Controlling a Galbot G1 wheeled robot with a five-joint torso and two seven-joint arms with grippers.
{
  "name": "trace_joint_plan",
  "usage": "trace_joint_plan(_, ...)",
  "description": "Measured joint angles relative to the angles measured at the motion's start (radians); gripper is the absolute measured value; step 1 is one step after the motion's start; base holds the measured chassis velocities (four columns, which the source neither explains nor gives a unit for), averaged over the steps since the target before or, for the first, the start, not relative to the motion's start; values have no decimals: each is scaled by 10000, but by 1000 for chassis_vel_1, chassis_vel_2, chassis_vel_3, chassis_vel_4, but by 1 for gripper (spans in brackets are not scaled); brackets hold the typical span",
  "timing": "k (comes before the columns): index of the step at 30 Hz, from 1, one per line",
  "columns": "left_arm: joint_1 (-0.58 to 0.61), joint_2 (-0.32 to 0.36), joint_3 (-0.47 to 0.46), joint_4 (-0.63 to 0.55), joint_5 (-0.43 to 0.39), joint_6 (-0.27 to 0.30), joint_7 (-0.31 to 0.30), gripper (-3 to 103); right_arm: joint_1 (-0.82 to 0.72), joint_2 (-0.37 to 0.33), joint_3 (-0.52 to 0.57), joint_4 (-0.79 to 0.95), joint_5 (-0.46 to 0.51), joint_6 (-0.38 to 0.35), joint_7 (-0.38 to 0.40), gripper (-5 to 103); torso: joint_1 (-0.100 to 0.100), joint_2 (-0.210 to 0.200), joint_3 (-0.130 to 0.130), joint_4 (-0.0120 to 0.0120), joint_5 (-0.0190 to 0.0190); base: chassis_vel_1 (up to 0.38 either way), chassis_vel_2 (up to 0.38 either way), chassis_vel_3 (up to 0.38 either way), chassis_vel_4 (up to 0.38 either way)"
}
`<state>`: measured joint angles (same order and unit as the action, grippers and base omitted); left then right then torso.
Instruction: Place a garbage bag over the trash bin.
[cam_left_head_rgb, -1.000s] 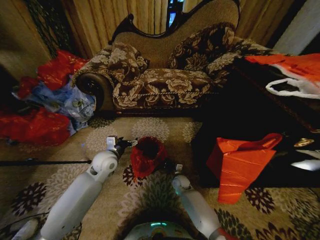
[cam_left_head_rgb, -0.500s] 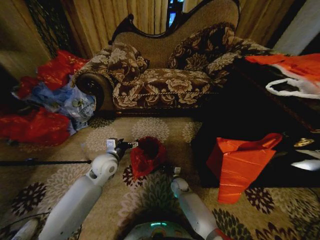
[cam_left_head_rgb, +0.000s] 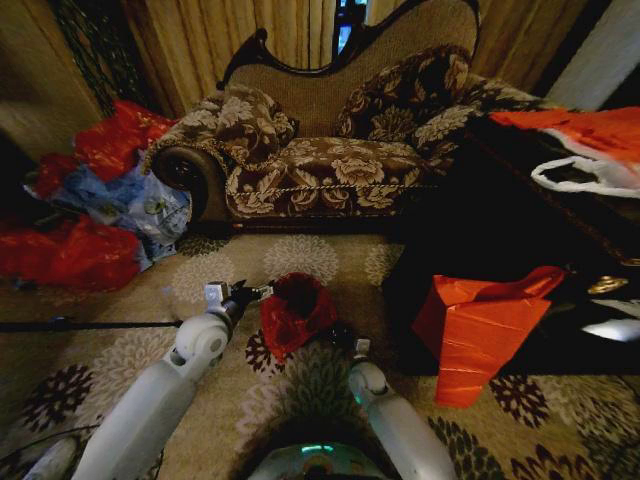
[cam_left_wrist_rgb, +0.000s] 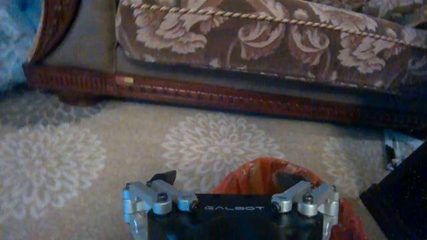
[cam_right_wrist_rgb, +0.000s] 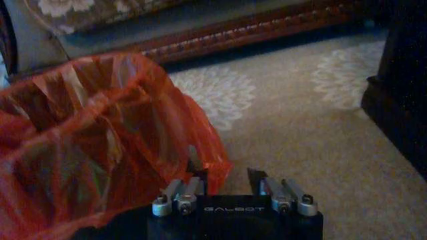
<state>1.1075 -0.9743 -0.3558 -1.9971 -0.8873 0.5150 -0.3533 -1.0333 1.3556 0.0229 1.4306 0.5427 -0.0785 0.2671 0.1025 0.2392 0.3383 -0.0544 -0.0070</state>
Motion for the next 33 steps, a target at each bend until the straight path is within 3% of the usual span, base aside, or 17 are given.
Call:
trace_joint_plan(3,355,-164,-428,831,407,-828,1334,100,-334,-151,137,652,-22,7,102,54,0,0,0,-1,-2,0,0,0,0)
trace_joint_plan(4,355,-164,-428,831,407,-828,1334,100,-334,-151,137,652,-22,7,102,54,0,0,0,-1,-2,0,0,0,0)
trace_joint_plan(7,693,-176,-842,1604,884,-513,2708,100,-554,-289,294,1028,-41,19,186,65,0,0,0,1,-3,0,0,0,0)
trace_joint_plan(8,693,-176,-842,1604,884,-513,2708,100,-554,-289,294,1028,-41,19,186,65,0,0,0,1,-3,0,0,0,0)
trace_joint_plan(10,958,-96,-976,1969,1092,-305,3470,100,-700,-434,440,1332,-43,24,200,76,0,0,0,2,-1,0,0,0,0)
trace_joint_plan(12,1202,-80,-1015,2048,1133,-722,3926,100,-918,-565,625,1735,-42,28,198,86,1,0,0,0,-1,0,0,0,0)
trace_joint_plan(13,1202,-80,-1015,2048,1133,-722,3926,100,-918,-565,625,1735,-42,28,198,86,1,0,0,0,-1,0,0,0,0)
trace_joint_plan(15,1572,-172,-1161,1610,1253,-1115,3857,100,-1215,-706,834,2205,-109,38,182,96,2,0,0,-1,-4,0,0,0,0)
trace_joint_plan(16,2414,-385,-1466,487,2255,-1795,2912,100,-1823,-907,1260,3114,-358,46,-95,100,1,0,0,-3,1,0,0,0,0)
trace_joint_plan(18,3108,-521,-1672,-113,3282,-2524,2350,100,-2304,-1024,1622,3747,-681,36,-719,100,1,0,0,0,0,0,0,0,0)
trace_joint_plan(19,3108,-521,-1672,-113,3282,-2524,2350,100,-2304,-1024,1622,3747,-681,36,-719,100,1,0,0,0,0,0,0,0,0)
trace_joint_plan(22,4552,-861,-2032,-992,5212,-3852,1332,100,-3296,-998,2378,4996,-1480,22,-1471,100,0,0,-1,1,-6,0,0,0,0)
trace_joint_plan(24,5479,-1212,-2441,-1727,6149,-4044,1143,100,-3962,-928,2708,5849,-1578,-65,-1439,100,0,1,-1,1,3,0,0,0,0)
trace_joint_plan(25,5479,-1212,-2441,-1727,6149,-4044,1143,100,-3962,-928,2708,5849,-1578,-65,-1439,100,0,1,-1,1,3,0,0,0,0)
trace_joint_plan(27,6469,-1752,-2824,-2592,6918,-4085,929,100,-4829,-807,3249,6912,-1686,-219,-1355,100,-1,0,-2,3,4,0,0,0,0)
trace_joint_plan(33,7517,-2790,-2935,-3970,7126,-3782,609,100,-7027,-505,4249,9143,-2209,-217,-1651,100,-2,1,-1,-3,-1,0,0,0,0)
